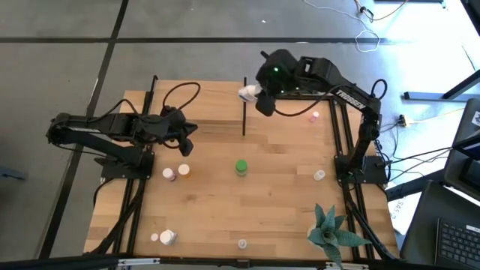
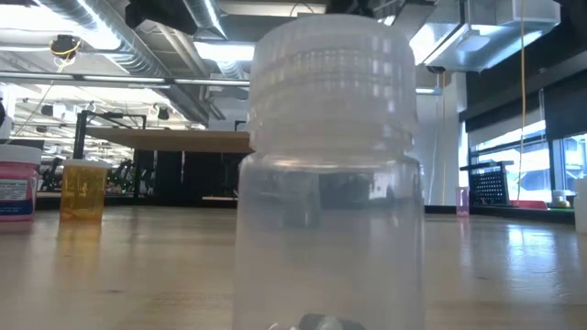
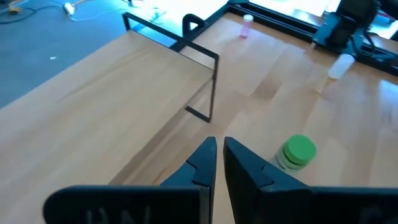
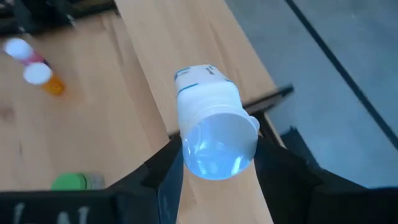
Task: Pick and place medicine bottles onto shelf by color
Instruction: Put the top white pill bottle on the shelf
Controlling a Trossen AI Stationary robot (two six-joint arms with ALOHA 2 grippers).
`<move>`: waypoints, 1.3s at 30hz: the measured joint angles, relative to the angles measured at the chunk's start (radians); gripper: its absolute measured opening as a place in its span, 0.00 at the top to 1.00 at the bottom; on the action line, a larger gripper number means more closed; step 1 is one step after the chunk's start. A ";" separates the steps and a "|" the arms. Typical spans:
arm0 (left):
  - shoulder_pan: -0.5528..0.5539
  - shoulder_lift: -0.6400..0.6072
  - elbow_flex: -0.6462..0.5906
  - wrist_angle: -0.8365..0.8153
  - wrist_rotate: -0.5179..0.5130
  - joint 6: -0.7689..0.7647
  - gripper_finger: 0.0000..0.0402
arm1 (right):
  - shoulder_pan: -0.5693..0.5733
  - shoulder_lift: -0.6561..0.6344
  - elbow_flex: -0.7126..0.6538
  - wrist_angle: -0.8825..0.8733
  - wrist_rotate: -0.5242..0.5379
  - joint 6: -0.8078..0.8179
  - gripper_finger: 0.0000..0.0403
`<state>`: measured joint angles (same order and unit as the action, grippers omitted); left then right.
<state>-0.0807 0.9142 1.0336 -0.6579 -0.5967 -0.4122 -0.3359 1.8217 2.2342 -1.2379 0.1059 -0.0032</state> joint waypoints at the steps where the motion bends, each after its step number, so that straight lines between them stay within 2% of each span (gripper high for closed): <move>1: 0.000 0.000 0.000 0.000 -0.006 0.000 0.94 | 0.000 0.000 0.000 0.024 -0.009 -0.004 0.56; 4: 0.000 0.000 0.000 0.000 -0.016 0.000 0.94 | 0.000 0.017 0.003 0.089 -0.030 -0.006 0.56; 16: 0.000 0.015 0.000 0.015 -0.015 0.002 0.94 | 0.000 0.070 0.001 0.080 -0.030 -0.036 0.56; 22: 0.000 0.016 0.000 0.032 -0.021 0.145 0.94 | 0.010 0.070 0.001 0.081 -0.030 -0.061 0.56; 29: 0.000 0.016 0.000 0.060 -0.031 0.160 0.93 | 0.033 0.069 0.001 0.081 -0.030 -0.082 0.56; 39: 0.057 0.016 0.000 0.104 -0.054 0.164 0.78 | 0.057 0.069 0.001 0.081 -0.029 -0.084 0.56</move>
<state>-0.0240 0.9302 1.0336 -0.5543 -0.6511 -0.2481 -0.2792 1.8912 2.2353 -1.1566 0.0765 -0.0875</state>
